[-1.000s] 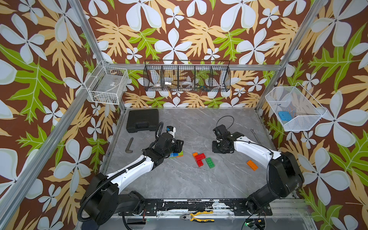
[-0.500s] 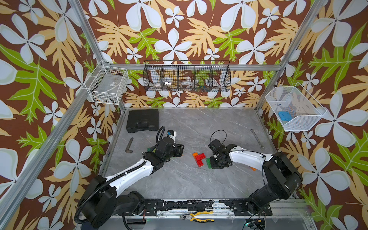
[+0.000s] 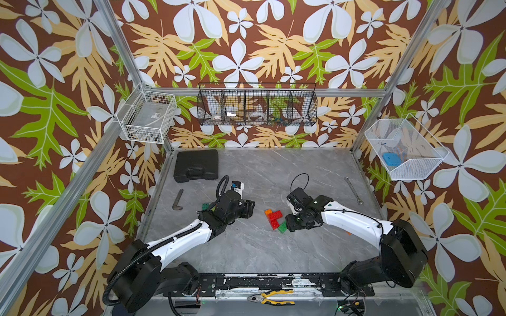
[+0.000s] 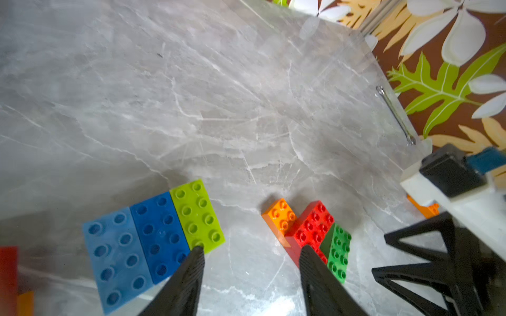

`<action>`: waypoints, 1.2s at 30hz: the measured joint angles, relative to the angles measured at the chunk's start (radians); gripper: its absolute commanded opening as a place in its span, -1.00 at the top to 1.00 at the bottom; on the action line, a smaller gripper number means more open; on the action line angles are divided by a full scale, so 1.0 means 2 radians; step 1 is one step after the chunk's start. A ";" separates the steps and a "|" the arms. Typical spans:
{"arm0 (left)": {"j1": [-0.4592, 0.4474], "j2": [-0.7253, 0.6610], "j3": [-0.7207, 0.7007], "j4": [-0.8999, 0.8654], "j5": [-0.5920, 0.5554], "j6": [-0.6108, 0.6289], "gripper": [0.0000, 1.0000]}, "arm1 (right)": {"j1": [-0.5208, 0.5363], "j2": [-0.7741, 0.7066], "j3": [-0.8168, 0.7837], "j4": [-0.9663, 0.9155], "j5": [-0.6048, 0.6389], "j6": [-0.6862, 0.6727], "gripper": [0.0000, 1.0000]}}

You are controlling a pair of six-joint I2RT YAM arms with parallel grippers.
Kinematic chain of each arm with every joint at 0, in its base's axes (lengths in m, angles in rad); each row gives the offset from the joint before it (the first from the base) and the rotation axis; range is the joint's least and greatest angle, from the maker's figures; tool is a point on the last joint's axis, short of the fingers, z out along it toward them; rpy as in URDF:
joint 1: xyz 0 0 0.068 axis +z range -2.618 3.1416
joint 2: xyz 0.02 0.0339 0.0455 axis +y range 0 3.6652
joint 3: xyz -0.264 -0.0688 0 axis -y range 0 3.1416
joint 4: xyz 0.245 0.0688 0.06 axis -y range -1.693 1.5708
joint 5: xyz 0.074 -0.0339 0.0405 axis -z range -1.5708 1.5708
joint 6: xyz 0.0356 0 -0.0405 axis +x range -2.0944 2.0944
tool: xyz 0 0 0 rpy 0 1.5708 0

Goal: Assemble a rectangle with lego
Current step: Pick up the lego brick from the center of the board.

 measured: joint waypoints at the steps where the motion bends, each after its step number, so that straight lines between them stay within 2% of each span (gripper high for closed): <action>1: -0.009 -0.003 -0.011 0.008 0.003 0.000 -0.48 | 0.001 0.002 0.000 -0.001 0.004 -0.010 -0.62; 5: -0.015 -0.042 -0.062 0.025 -0.007 -0.008 -0.50 | 0.018 0.021 0.012 0.002 0.017 -0.057 -0.79; 10: -0.001 -0.073 -0.074 0.030 -0.020 -0.007 -0.48 | 0.036 0.054 0.025 0.010 0.027 -0.099 -0.81; 15: 0.001 -0.069 -0.071 0.034 -0.019 -0.004 -0.46 | 0.036 0.079 0.039 0.025 0.033 -0.120 -0.79; 21: 0.003 -0.069 -0.071 0.035 -0.019 0.001 -0.42 | 0.040 0.102 0.041 0.033 0.027 -0.131 -0.63; 25: 0.006 -0.069 -0.071 0.035 -0.019 0.002 -0.35 | 0.040 0.108 0.041 0.039 0.027 -0.131 -0.42; 28: 0.007 -0.068 -0.071 0.035 -0.019 0.002 -0.32 | 0.040 0.114 0.041 0.040 0.026 -0.131 -0.35; 33: 0.010 -0.069 -0.070 0.035 -0.017 0.002 -0.40 | 0.040 0.115 0.040 0.040 0.026 -0.132 -0.30; 36: 0.012 -0.068 -0.066 0.031 -0.016 0.000 -0.48 | 0.040 0.117 0.042 0.040 0.027 -0.132 -0.15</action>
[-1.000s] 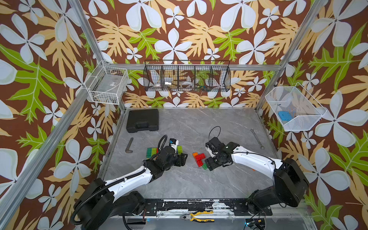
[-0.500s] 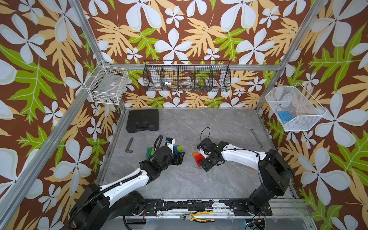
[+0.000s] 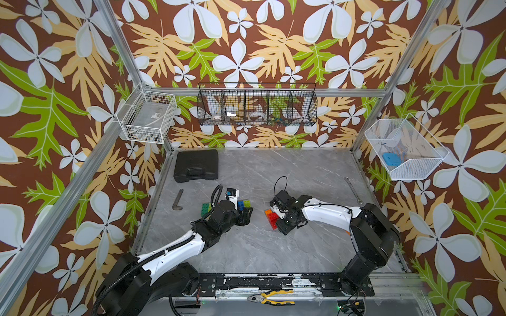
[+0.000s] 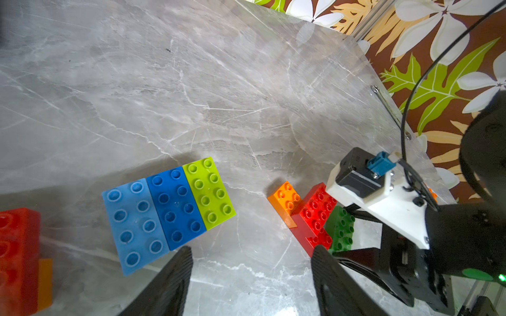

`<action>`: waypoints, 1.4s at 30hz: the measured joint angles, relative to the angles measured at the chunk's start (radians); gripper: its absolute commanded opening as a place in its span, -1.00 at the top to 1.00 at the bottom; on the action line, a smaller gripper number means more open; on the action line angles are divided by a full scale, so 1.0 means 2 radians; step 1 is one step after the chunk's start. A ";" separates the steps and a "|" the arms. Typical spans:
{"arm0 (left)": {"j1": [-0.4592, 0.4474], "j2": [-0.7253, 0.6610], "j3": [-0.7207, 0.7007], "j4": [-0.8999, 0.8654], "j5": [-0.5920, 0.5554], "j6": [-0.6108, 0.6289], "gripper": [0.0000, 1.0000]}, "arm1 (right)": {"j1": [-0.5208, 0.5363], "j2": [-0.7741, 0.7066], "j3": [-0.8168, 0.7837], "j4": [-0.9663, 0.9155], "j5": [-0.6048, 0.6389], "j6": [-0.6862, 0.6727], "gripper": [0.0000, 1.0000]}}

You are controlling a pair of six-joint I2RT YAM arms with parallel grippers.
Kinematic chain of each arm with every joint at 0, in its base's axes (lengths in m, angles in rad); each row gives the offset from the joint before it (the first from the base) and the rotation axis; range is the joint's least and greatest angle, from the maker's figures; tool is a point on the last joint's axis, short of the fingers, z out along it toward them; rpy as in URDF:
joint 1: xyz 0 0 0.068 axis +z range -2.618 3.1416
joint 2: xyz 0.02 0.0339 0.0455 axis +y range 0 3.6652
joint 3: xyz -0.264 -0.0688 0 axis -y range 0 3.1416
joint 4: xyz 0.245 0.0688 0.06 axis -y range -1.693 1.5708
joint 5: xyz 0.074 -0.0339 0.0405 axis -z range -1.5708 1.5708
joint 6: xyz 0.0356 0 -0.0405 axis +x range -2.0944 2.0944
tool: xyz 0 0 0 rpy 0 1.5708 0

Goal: Assemble a rectangle with lego
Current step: Pick up the lego brick from the center of the board, then place the lego brick at the center of the board.

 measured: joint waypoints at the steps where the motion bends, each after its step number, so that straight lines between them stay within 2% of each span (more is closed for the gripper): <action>1: 0.001 0.000 0.002 -0.002 0.000 0.000 -0.51 | 0.000 0.000 0.001 0.000 0.001 0.000 -0.08; 6: 0.025 -0.002 0.030 -0.033 -0.002 -0.004 -0.56 | -0.001 -0.024 -0.001 -0.012 0.005 0.012 0.13; 10: 0.076 0.006 0.059 -0.071 -0.003 -0.010 -0.44 | -0.002 -0.065 0.026 -0.060 0.011 0.030 0.20; 13: 0.082 0.021 0.081 -0.094 0.003 -0.011 -0.34 | -0.002 -0.073 0.083 -0.104 0.014 0.045 0.26; 15: 0.083 0.031 0.090 -0.098 0.012 -0.009 -0.29 | -0.001 -0.056 0.133 -0.123 0.012 0.055 0.30; 19: 0.084 0.047 0.092 -0.095 0.025 -0.010 -0.24 | 0.000 0.026 0.231 -0.138 -0.002 0.077 0.35; 25: 0.084 0.046 0.072 -0.086 0.036 -0.010 -0.22 | 0.002 0.111 0.304 -0.159 -0.011 0.080 0.37; 30: 0.084 0.054 0.069 -0.077 0.036 -0.007 -0.21 | 0.003 0.139 0.311 -0.166 -0.011 0.078 0.39; 42: 0.084 0.067 0.072 -0.070 0.045 0.002 -0.20 | 0.003 0.153 0.295 -0.157 -0.009 0.074 0.41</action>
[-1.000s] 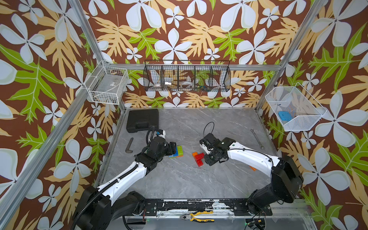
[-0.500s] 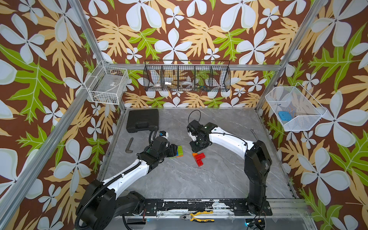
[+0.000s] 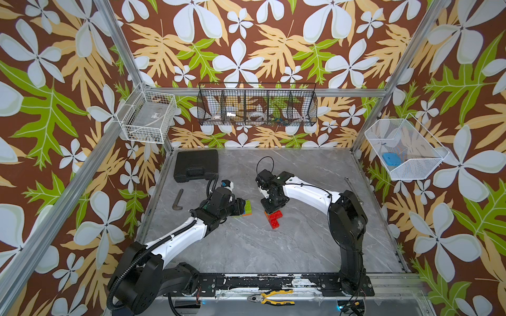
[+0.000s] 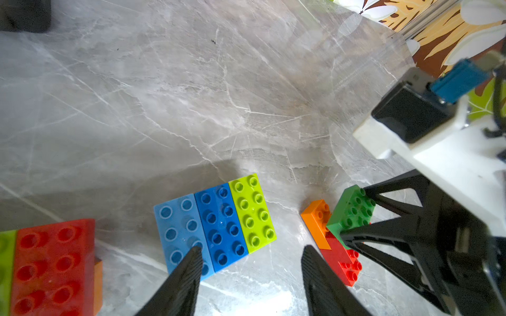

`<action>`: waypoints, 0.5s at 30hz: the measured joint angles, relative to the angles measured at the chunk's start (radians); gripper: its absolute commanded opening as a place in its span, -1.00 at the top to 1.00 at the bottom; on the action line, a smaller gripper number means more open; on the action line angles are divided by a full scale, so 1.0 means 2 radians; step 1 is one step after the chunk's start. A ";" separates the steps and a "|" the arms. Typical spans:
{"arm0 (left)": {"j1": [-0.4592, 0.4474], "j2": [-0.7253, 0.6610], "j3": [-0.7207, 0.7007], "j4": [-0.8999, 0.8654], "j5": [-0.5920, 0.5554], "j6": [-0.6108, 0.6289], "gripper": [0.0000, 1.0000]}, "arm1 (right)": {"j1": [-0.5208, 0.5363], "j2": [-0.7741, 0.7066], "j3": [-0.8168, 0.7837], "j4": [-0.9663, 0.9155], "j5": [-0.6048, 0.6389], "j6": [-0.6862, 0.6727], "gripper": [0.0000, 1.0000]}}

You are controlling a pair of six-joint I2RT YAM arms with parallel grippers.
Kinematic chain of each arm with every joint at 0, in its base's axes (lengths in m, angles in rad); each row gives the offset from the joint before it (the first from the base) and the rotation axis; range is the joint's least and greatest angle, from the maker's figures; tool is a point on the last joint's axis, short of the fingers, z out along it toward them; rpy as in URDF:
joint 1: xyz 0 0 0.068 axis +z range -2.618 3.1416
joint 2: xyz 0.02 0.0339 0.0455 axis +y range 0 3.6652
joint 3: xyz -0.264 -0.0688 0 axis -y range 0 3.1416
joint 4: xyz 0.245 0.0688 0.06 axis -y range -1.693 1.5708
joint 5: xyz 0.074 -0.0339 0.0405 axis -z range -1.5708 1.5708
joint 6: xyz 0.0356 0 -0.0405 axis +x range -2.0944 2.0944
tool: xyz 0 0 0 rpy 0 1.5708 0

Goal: Assemble a rectangle with lego
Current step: Place the lego brick at the center of the board.

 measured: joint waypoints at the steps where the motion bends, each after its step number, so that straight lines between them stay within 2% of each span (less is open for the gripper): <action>1: 0.000 0.000 0.000 0.000 0.000 0.000 -0.20 | 0.000 0.001 0.000 0.002 0.001 0.000 0.42; 15: 0.000 0.003 -0.001 0.003 0.002 0.002 -0.20 | 0.000 0.005 -0.001 0.014 0.001 0.009 0.42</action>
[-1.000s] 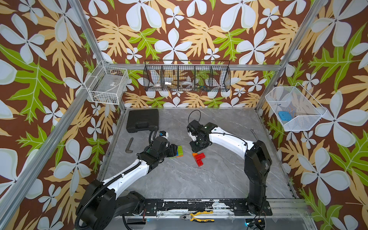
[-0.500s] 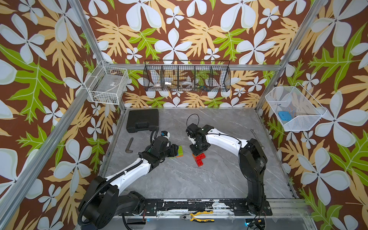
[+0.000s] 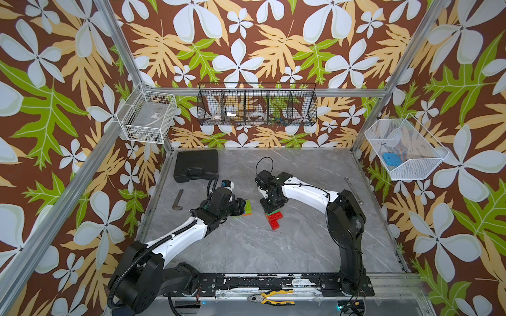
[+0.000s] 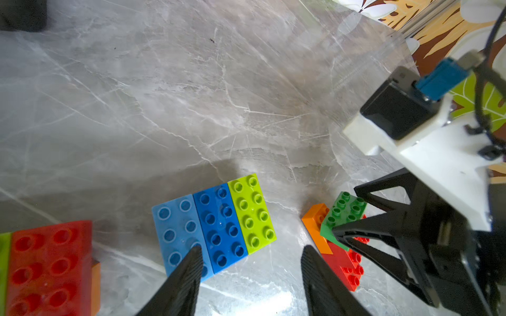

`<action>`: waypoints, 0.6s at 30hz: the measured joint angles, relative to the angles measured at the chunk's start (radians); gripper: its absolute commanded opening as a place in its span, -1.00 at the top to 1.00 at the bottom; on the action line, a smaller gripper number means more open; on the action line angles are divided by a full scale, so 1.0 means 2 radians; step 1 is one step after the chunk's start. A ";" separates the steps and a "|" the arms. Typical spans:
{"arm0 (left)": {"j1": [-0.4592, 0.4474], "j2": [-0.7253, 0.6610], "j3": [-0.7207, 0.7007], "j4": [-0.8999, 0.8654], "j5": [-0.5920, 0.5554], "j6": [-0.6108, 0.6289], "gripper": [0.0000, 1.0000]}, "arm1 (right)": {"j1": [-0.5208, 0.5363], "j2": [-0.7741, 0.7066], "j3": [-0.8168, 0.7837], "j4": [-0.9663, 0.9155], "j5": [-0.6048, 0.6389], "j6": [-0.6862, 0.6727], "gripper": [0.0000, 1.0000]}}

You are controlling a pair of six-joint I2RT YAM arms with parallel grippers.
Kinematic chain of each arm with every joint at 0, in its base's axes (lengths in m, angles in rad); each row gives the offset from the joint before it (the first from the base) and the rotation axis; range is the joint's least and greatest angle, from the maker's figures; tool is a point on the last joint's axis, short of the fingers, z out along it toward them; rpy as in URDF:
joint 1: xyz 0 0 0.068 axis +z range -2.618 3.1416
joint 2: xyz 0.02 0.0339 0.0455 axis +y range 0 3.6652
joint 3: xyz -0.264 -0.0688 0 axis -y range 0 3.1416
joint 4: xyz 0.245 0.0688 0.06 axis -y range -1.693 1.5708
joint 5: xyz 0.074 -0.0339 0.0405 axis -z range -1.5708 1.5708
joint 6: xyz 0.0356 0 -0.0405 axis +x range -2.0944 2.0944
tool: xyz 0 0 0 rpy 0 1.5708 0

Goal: Assemble a rectangle with lego
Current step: Place the lego brick at the center of the board.

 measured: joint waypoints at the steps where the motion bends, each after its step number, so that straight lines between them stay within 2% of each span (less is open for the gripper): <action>1: 0.000 0.000 0.000 0.000 0.000 0.000 -0.20 | 0.000 -0.001 0.000 0.001 0.000 0.003 0.42; 7: 0.000 0.003 -0.002 0.001 0.002 0.000 -0.19 | -0.011 -0.022 0.003 0.019 0.013 0.013 0.40; 10: 0.000 0.005 -0.002 0.003 0.002 0.000 -0.19 | -0.039 -0.043 -0.031 0.047 0.026 0.024 0.33; 14: 0.000 0.009 -0.002 0.009 0.008 0.000 -0.19 | -0.078 -0.052 -0.093 0.099 0.052 0.034 0.34; 18: 0.000 0.013 0.001 0.007 0.014 0.000 -0.18 | -0.087 -0.044 -0.121 0.150 0.078 0.030 0.29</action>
